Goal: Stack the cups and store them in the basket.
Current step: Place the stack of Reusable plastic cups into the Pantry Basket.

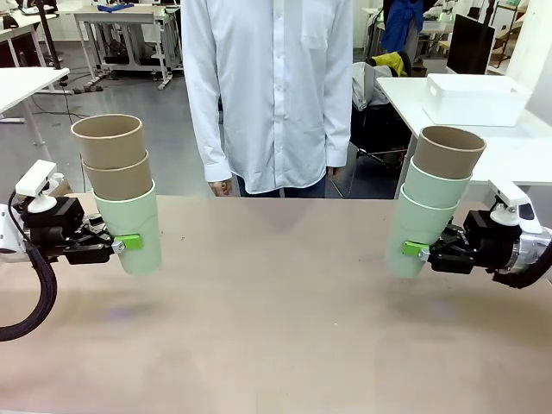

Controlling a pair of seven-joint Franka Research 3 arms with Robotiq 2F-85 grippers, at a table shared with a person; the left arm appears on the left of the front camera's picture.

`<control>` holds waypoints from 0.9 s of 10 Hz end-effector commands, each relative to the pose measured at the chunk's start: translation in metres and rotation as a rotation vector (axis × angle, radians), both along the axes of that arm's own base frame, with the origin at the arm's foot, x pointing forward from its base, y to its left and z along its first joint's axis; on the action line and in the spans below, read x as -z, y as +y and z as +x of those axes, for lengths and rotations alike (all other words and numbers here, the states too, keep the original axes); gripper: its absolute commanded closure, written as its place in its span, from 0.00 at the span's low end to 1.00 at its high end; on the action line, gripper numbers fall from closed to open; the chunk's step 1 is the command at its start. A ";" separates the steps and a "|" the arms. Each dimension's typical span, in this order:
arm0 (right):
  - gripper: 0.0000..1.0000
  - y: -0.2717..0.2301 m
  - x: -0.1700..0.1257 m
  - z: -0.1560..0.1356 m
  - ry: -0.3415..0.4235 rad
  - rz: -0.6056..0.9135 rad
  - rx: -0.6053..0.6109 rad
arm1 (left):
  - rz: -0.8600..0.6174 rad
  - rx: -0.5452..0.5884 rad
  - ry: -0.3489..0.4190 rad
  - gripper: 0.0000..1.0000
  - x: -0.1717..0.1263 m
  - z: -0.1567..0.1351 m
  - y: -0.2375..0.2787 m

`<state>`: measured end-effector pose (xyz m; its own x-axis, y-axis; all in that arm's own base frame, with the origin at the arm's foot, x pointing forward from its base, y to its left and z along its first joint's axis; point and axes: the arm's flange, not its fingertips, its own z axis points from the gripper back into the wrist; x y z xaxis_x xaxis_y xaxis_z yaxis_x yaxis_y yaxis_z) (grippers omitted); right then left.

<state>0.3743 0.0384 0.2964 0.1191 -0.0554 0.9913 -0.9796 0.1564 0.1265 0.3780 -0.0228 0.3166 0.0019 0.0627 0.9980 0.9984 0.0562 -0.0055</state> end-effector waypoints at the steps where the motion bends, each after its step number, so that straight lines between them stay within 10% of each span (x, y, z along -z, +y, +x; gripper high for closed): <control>1: 0.15 0.000 -0.004 0.001 -0.012 0.002 0.005 | -0.006 0.003 -0.004 0.15 -0.005 0.000 -0.001; 9: 0.15 0.000 -0.004 0.001 -0.012 0.002 0.005 | -0.006 0.003 -0.004 0.15 -0.005 0.000 -0.001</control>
